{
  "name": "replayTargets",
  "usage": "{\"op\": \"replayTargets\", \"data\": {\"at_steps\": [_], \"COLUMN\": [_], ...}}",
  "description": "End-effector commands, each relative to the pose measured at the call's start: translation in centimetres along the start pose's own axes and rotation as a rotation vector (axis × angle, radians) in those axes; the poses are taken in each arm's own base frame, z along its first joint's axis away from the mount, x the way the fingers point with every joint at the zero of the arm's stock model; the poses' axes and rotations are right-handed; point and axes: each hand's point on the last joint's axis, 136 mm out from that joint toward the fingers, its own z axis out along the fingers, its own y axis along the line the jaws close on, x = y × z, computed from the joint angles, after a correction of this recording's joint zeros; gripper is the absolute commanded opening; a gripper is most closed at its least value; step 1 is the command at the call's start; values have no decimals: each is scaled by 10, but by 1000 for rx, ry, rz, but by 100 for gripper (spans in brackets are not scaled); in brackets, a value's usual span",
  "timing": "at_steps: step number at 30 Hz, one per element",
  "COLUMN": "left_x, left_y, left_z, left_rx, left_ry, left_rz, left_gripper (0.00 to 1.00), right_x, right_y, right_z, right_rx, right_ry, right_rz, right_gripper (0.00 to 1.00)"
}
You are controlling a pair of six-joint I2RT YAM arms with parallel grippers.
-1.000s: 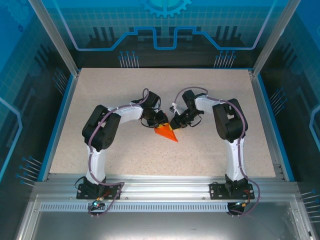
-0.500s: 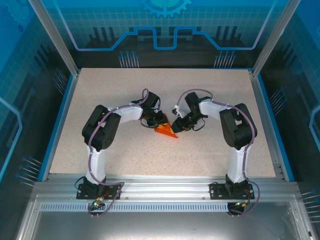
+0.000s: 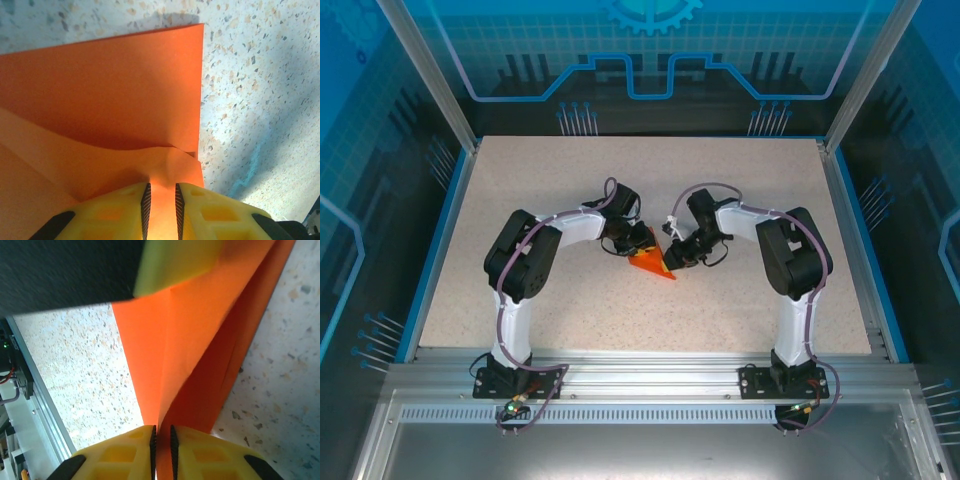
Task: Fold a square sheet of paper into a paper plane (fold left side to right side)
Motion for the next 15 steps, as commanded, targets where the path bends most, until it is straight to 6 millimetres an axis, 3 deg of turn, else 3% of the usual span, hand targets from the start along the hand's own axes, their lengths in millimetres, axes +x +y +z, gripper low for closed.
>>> {"op": "replayTargets", "data": {"at_steps": [1, 10, 15], "left_x": [3, 4, 5], "left_y": [22, 29, 30], "left_z": [8, 10, 10], "left_rx": [-48, -65, -66], "left_ry": [10, 7, 8], "left_rz": [-34, -42, -42], "left_gripper": [25, 25, 25], "right_x": [8, 30, 29], "right_y": [8, -5, -9], "right_z": [-2, 8, 5], "right_rx": [4, 22, 39], "right_ry": [6, 44, 52], "right_rz": [-6, 49, 72], "right_gripper": [14, 8, 7]}}
